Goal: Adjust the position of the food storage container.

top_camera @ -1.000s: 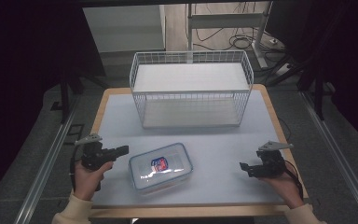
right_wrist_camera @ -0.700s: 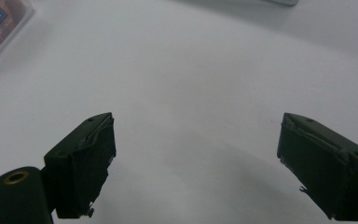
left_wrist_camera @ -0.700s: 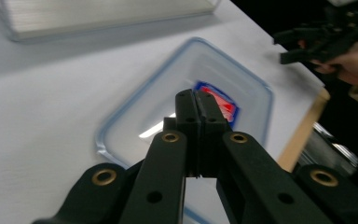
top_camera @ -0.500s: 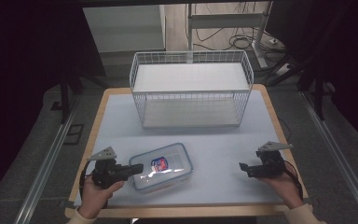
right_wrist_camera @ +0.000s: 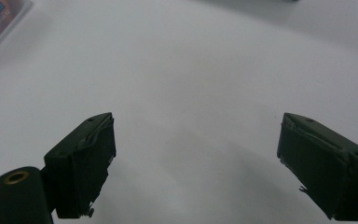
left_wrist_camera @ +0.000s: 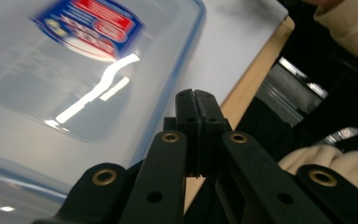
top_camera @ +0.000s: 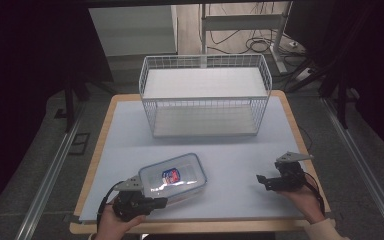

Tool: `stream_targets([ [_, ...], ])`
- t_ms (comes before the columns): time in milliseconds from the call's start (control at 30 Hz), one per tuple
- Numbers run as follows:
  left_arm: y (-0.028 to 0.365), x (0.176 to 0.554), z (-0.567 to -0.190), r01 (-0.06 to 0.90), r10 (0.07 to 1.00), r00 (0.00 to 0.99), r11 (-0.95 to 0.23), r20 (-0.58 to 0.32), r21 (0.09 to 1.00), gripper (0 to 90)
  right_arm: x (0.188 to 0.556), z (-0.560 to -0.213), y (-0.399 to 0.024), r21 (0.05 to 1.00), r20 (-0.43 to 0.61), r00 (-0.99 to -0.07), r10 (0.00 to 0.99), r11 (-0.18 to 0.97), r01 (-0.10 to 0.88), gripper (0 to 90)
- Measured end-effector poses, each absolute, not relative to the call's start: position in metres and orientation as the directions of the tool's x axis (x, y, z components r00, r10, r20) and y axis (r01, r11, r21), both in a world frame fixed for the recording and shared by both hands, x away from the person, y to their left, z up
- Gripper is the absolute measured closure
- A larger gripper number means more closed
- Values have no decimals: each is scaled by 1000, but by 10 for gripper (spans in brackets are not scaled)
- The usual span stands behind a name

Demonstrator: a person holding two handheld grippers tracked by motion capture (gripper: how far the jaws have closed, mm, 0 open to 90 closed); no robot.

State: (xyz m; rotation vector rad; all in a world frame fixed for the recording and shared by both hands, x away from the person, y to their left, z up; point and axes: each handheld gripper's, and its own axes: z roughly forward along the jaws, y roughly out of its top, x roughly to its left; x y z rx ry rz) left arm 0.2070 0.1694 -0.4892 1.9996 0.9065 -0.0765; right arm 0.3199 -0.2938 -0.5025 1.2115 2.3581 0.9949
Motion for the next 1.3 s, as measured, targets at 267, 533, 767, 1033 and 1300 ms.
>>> stream_targets([
  [267,159,200,-500,629,595,725,-366,-347,686,900,320,-503,-295,703,32,-591,806,402,587,115],
  [533,159,202,-507,634,628,713,-391,-310,667,900,320,-504,-294,702,32,-591,806,403,588,115],
  [767,161,204,-509,637,631,712,-396,-307,662,900,320,-504,-295,700,33,-590,807,402,590,115],
  [1033,174,212,-513,664,660,679,-368,-320,651,900,320,-504,-295,700,32,-590,807,403,589,116],
  [1300,188,221,-516,685,694,644,-335,-322,647,900,321,-504,-295,699,32,-590,807,404,590,116],
])
